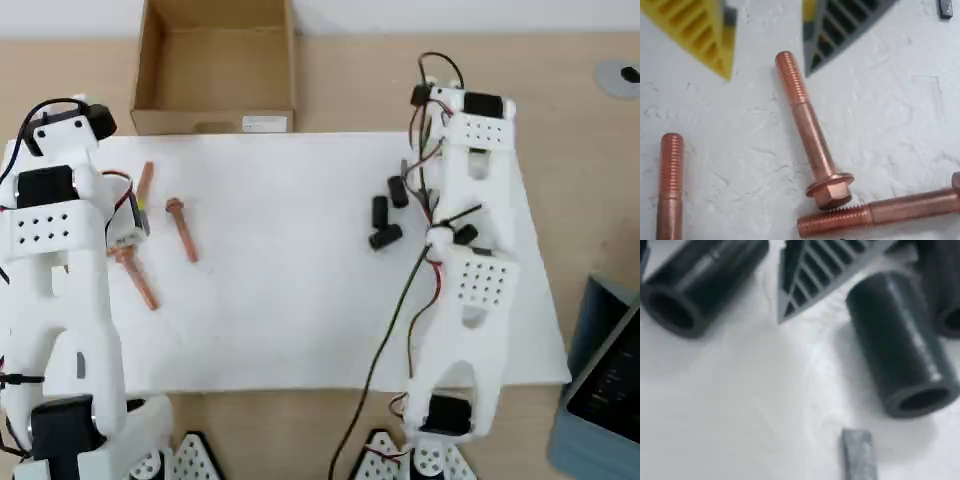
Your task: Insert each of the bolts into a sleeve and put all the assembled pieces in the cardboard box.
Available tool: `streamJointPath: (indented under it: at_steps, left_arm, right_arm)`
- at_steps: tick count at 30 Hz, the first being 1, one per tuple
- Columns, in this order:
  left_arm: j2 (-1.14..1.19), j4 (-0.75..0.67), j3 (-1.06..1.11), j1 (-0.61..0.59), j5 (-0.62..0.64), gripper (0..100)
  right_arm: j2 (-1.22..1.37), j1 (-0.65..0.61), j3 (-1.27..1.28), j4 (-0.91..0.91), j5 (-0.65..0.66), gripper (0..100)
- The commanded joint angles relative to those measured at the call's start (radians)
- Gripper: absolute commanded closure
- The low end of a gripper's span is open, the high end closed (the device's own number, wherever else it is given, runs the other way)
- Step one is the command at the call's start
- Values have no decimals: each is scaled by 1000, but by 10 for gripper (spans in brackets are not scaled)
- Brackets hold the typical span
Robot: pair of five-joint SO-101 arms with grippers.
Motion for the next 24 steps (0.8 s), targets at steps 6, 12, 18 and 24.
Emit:
streamJointPath:
  at_steps: [6, 12, 18, 24]
  left_arm:
    - [-4, -3, -8, -3, -5, 893]
    - [-4, -3, 11, -8, -5, 893]
    - [-4, -3, 11, -8, -5, 893]
    - [-7, -3, 9, -9, -5, 893]
  right_arm:
    - [61, 12, -68, 3, 3, 903]
    - [76, 12, -65, 6, 6, 972]
    - [88, 12, -68, 17, 8, 984]
    - [81, -5, -79, 34, 9, 988]
